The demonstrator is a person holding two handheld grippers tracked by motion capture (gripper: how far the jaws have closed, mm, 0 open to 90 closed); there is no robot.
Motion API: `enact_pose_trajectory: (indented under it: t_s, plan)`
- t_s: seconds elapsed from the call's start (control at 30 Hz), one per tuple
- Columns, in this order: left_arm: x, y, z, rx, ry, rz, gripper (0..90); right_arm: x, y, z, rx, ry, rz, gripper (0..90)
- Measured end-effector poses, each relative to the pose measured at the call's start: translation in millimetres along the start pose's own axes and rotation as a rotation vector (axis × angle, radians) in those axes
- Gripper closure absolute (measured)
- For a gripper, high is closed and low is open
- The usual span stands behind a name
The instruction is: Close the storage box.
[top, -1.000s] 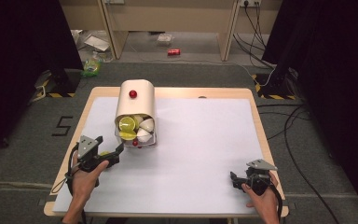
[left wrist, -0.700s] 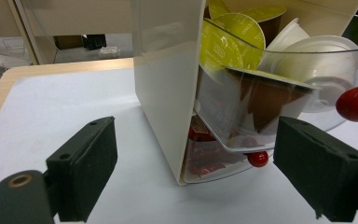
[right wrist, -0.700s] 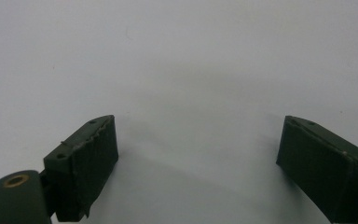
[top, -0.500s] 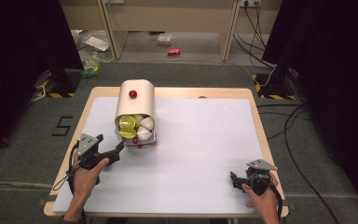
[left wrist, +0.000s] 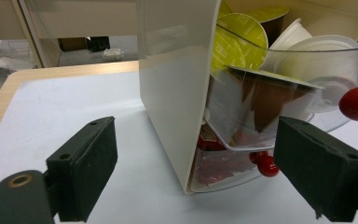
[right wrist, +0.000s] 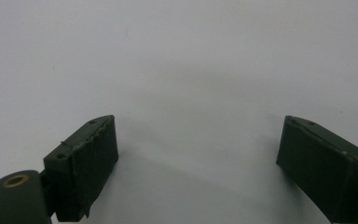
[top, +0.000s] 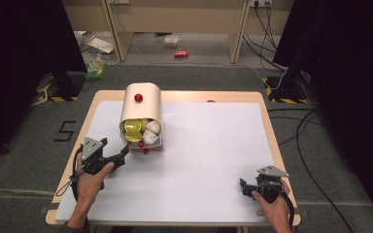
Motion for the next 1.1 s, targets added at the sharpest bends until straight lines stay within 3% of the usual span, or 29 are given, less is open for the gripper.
enact_pose_trajectory:
  t_s: [1.1]
  plan:
    - [-8.6,5.5,-10.5,0.026,0.044,0.001,14.3,0.0,0.0,0.0,0.0,0.0,0.0,12.5]
Point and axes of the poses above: each handheld gripper's, and its own axes: z roughly backward along the jaws, y roughly out of its top, x roughly to its right, the point moved 9 cm from there along -z, roughly forward along the jaws, and after that the axes turned 12 degrees about x, right-handed, at the moved point
